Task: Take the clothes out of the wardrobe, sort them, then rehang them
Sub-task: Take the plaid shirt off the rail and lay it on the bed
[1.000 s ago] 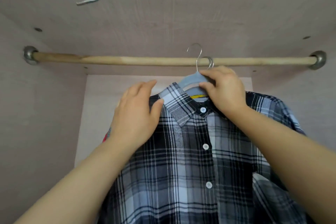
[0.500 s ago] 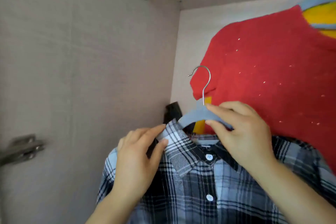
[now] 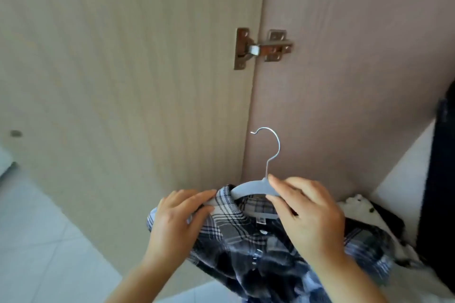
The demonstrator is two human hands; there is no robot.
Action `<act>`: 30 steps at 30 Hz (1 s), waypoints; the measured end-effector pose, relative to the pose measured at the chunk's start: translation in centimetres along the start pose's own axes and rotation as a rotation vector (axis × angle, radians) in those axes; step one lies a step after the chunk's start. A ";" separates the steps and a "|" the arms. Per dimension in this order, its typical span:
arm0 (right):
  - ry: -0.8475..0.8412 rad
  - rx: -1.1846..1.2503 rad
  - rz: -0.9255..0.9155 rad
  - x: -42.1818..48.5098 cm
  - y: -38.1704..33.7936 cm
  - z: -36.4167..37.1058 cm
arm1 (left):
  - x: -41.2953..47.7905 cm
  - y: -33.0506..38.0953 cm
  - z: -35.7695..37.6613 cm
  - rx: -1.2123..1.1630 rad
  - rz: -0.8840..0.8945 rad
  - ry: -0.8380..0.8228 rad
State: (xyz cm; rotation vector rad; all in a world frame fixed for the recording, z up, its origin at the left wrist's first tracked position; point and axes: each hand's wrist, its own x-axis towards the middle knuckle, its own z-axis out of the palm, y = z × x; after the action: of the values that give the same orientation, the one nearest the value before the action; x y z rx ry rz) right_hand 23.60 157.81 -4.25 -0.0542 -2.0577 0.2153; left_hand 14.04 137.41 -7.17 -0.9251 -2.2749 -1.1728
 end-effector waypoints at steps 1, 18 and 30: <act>-0.008 0.051 -0.009 -0.2 -1.4 1.3 | -0.9 -1.1 -1.5 0.045 -0.025 0.011; -0.247 0.622 -0.331 0.0 -33.3 18.9 | -15.3 -16.7 -28.7 0.446 -0.440 0.361; -0.423 0.974 -0.377 0.3 -59.1 31.2 | -22.6 -28.1 -47.4 0.769 -0.627 0.588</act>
State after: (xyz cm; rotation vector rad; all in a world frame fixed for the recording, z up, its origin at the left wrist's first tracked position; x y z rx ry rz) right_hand -0.75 95.71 -8.04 1.0347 -2.1057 1.0250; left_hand 12.37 77.95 -10.18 0.3967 -2.2262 -0.5330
